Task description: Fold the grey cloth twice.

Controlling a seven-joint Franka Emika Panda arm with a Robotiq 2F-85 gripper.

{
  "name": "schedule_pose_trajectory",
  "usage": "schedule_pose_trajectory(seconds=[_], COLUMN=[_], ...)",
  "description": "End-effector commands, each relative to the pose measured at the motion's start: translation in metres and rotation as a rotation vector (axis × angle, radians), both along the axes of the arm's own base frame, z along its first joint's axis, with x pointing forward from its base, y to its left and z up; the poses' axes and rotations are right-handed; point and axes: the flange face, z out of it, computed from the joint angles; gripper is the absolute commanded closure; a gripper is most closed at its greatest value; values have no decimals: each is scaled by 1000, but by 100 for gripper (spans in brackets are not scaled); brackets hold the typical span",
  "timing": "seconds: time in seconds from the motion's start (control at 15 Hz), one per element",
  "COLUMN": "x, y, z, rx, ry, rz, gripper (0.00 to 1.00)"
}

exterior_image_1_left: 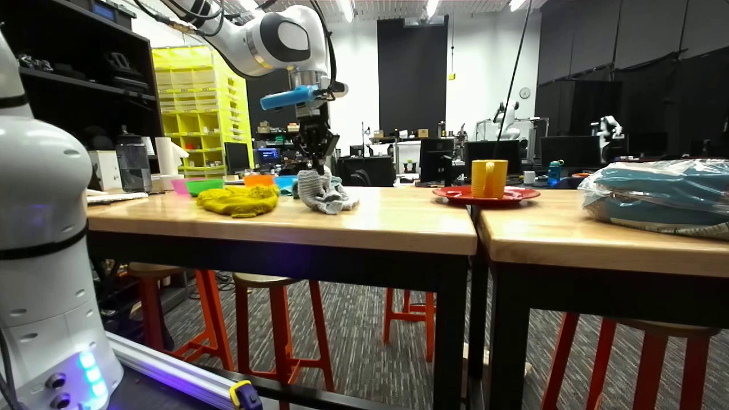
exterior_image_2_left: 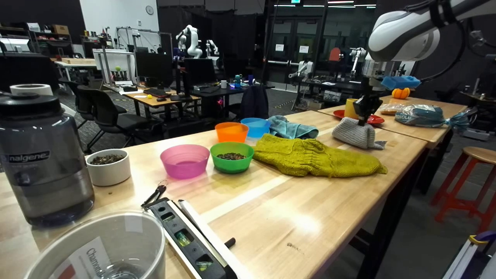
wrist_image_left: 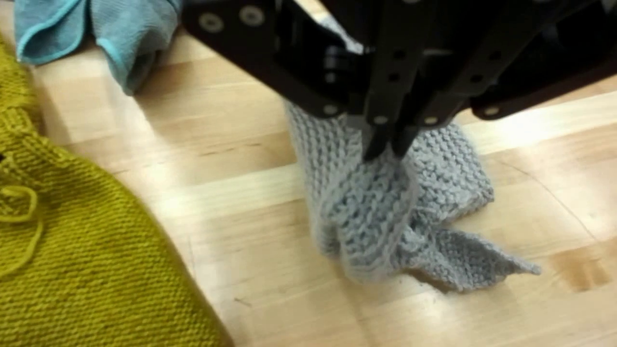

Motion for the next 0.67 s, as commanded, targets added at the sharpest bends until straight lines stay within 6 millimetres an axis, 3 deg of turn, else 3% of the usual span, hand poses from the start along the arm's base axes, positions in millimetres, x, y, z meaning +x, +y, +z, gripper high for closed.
schedule_pose_trajectory(seconds=[0.0, 0.6], x=[-3, 6], y=[-28, -78], z=[9, 11], rx=[30, 47], ry=[-7, 0], rz=[-28, -124], gripper=[99, 99])
